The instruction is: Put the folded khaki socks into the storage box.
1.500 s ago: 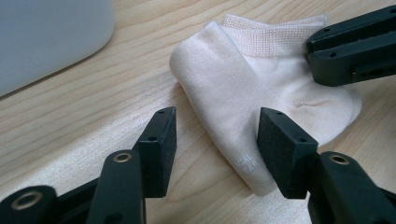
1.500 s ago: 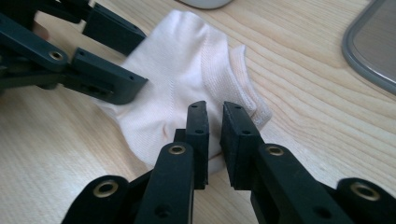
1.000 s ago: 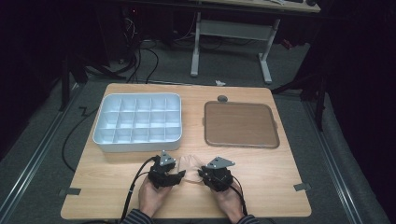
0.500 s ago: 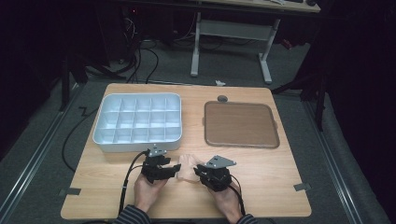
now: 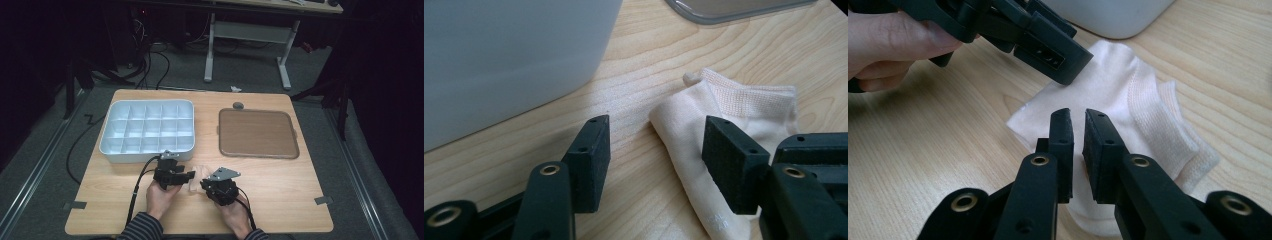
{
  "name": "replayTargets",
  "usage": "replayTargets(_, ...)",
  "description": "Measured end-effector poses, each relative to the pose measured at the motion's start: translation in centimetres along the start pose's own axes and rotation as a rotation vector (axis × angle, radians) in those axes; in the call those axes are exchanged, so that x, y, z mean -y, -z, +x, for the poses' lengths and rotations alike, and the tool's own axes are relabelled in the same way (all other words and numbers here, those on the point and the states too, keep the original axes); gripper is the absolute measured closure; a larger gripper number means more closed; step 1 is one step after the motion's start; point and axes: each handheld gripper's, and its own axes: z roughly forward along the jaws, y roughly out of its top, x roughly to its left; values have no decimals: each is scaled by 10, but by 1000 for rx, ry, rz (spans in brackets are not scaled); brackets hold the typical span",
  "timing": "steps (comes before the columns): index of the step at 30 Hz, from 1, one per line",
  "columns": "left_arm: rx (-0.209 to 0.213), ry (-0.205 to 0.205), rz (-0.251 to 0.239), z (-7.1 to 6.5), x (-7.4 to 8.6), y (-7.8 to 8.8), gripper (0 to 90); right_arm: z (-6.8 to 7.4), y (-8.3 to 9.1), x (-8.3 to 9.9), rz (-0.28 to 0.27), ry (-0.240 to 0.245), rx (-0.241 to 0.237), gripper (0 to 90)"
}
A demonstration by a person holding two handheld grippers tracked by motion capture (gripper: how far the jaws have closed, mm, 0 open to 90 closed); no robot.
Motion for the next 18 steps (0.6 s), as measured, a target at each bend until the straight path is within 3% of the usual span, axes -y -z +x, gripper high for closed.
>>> replayTargets(5, 10, 7, 9, 1, 0, -4, 485, -1, -4, 4, 14, -4, -4, 829)
replayTargets(18, 34, -8, 25, 0, 2, -10, 659, 2, -11, 9, 37, 6, -7, 837)
